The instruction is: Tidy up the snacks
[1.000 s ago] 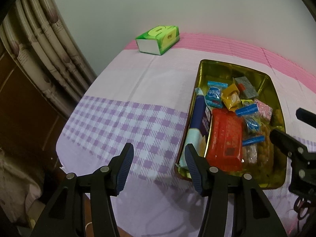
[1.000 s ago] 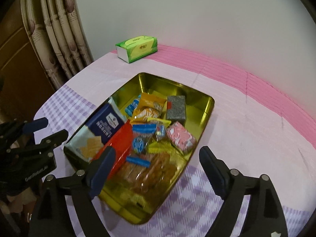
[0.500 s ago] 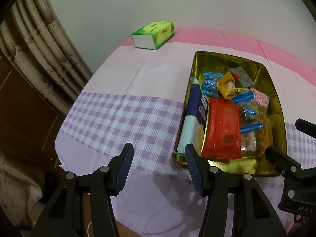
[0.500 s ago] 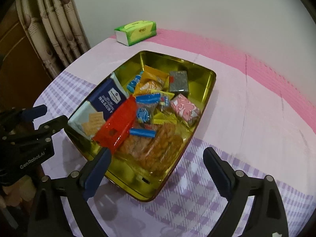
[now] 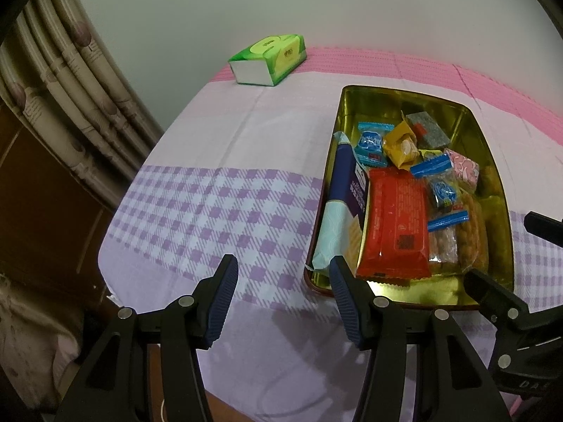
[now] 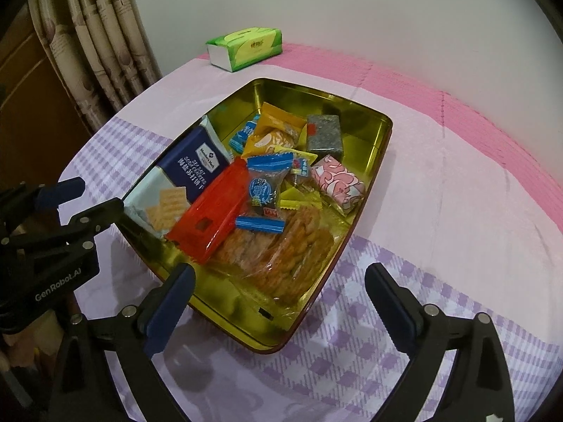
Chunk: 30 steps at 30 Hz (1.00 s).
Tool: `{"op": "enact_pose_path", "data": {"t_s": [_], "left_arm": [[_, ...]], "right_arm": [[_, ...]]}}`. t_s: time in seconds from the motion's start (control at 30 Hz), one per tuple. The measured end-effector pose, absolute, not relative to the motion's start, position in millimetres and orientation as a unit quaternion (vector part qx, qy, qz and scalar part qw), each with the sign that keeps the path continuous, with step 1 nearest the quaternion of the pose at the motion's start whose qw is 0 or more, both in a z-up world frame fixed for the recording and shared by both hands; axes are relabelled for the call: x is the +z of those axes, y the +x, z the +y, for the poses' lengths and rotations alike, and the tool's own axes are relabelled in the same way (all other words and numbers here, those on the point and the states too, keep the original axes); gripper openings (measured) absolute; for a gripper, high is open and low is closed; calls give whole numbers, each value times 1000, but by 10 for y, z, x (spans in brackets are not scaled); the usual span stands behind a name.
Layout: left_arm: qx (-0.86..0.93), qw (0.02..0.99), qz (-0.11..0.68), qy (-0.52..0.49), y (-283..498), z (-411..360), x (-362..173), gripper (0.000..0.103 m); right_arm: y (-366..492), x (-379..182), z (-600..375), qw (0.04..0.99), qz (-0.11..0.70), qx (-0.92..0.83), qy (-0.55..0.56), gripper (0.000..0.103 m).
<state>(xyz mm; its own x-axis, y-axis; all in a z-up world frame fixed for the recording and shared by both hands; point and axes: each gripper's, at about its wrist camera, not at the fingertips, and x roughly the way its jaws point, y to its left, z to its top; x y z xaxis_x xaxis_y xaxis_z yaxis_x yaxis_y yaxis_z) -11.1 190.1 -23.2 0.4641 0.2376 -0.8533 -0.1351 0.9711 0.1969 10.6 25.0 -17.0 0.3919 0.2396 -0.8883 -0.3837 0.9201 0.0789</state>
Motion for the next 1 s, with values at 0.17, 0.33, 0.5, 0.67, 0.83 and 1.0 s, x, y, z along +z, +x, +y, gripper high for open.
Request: {"op": "enact_pose_path", "data": {"t_s": [0.17, 0.33, 0.5, 0.67, 0.83, 1.0], "left_arm": [[108, 853, 507, 52, -113, 1895, -248, 55], [107, 854, 507, 53, -118, 1889, -253, 55], [106, 853, 508, 53, -118, 1886, -260, 55], [107, 852, 508, 61, -124, 1871, -279, 55], [108, 853, 506, 68, -124, 1859, -281, 55], [110, 854, 505, 62, -113, 1885, -270, 55]], "right_arm": [[105, -180, 264, 830, 520, 188, -68, 96], [104, -192, 266, 829, 522, 188, -68, 96], [103, -203, 269, 828, 523, 190, -69, 96], [104, -207, 276, 828, 523, 190, -68, 96], [83, -222, 289, 828, 523, 191, -70, 96], [88, -228, 291, 827, 525, 190, -68, 96]]}}
